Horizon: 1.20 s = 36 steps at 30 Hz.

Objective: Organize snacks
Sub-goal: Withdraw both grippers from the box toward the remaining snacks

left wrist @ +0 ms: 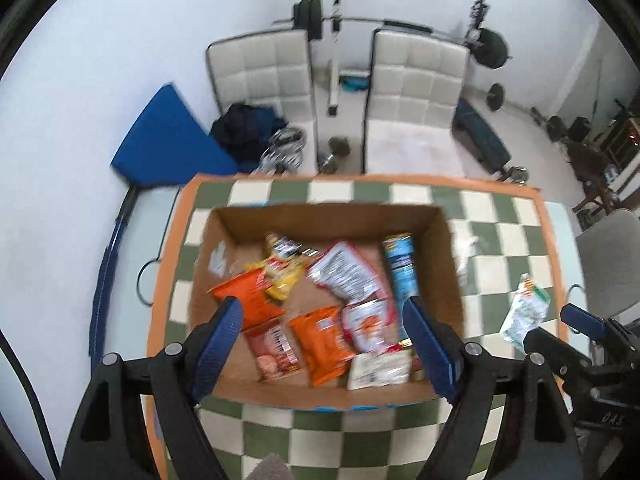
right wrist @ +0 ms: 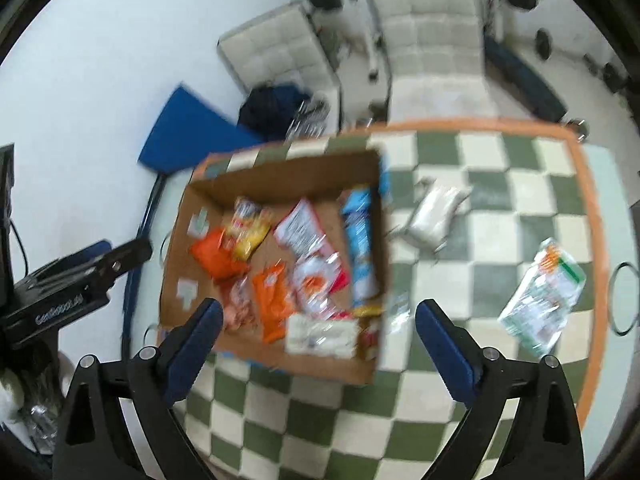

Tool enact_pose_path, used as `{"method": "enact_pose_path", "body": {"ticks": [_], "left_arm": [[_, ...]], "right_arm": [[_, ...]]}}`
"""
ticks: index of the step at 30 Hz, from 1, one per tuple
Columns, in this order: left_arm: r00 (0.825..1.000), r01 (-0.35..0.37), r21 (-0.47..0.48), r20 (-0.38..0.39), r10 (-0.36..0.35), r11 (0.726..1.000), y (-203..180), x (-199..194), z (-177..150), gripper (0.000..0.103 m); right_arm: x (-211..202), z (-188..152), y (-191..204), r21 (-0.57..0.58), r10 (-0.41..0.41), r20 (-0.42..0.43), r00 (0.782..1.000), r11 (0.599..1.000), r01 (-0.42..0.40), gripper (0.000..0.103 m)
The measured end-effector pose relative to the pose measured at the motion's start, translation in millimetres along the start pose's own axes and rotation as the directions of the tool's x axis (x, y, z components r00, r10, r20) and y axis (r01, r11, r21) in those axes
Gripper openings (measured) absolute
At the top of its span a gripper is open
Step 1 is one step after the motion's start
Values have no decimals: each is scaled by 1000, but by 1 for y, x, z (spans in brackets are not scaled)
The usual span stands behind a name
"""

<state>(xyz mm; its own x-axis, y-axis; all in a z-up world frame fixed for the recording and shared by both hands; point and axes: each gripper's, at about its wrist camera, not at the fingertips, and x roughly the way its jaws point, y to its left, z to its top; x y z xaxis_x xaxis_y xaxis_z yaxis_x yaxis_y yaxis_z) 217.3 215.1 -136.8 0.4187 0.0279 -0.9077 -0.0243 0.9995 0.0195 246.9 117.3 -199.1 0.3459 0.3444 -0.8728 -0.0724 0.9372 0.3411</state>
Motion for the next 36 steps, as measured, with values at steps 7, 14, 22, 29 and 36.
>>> {"method": "enact_pose_path", "body": {"ticks": [7, 14, 22, 29, 36], "left_arm": [[999, 44, 62, -33, -42, 997, -80, 3, 25, 81], [981, 65, 240, -195, -17, 969, -186, 72, 58, 81], [914, 38, 418, -381, 137, 907, -259, 184, 74, 81], [838, 9, 514, -472, 274, 858, -279, 261, 76, 81], [789, -1, 601, -490, 370, 799, -298, 301, 70, 81]], "right_arm": [[-43, -2, -92, 120, -19, 37, 999, 993, 14, 100], [-35, -17, -195, 306, -72, -81, 994, 947, 93, 96], [11, -25, -272, 460, -56, -182, 982, 878, 135, 95], [45, -11, -291, 471, -37, -226, 973, 871, 143, 95], [61, -3, -307, 492, -19, -247, 969, 859, 142, 96]]}}
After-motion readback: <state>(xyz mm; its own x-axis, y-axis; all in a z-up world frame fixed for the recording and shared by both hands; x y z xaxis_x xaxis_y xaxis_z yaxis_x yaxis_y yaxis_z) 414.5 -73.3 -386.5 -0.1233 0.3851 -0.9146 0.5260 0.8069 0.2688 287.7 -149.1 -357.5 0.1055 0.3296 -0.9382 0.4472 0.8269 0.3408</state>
